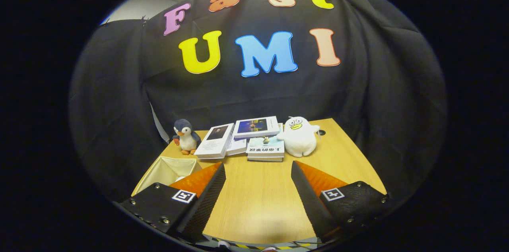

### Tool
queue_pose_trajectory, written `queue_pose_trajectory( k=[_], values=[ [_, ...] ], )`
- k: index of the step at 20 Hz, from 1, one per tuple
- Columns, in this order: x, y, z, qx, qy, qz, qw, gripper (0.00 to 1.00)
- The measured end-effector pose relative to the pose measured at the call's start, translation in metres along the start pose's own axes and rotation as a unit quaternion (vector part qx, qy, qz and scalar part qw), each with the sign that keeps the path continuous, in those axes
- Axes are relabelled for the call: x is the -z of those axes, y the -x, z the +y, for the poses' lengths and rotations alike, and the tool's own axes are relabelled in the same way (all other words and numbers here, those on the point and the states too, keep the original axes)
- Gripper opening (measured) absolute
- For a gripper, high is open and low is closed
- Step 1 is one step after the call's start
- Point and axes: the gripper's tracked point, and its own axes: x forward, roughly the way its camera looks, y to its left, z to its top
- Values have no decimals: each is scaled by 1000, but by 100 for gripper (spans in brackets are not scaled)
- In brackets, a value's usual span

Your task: Open the storage box then place both shoes into the box .Put the left shoe in first, then the right shoe, with the right side of both shoes facing outward in a uniform manner.

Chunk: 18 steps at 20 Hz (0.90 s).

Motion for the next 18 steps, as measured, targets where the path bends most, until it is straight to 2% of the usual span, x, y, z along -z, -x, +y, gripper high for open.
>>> queue_pose_trajectory(
  k=[7, 18],
  values=[
    [-32, 19, -12, 23, 15, -105, 994, 99],
    [-47, 24, -10, 23, 16, -131, 991, 99]
  ],
)
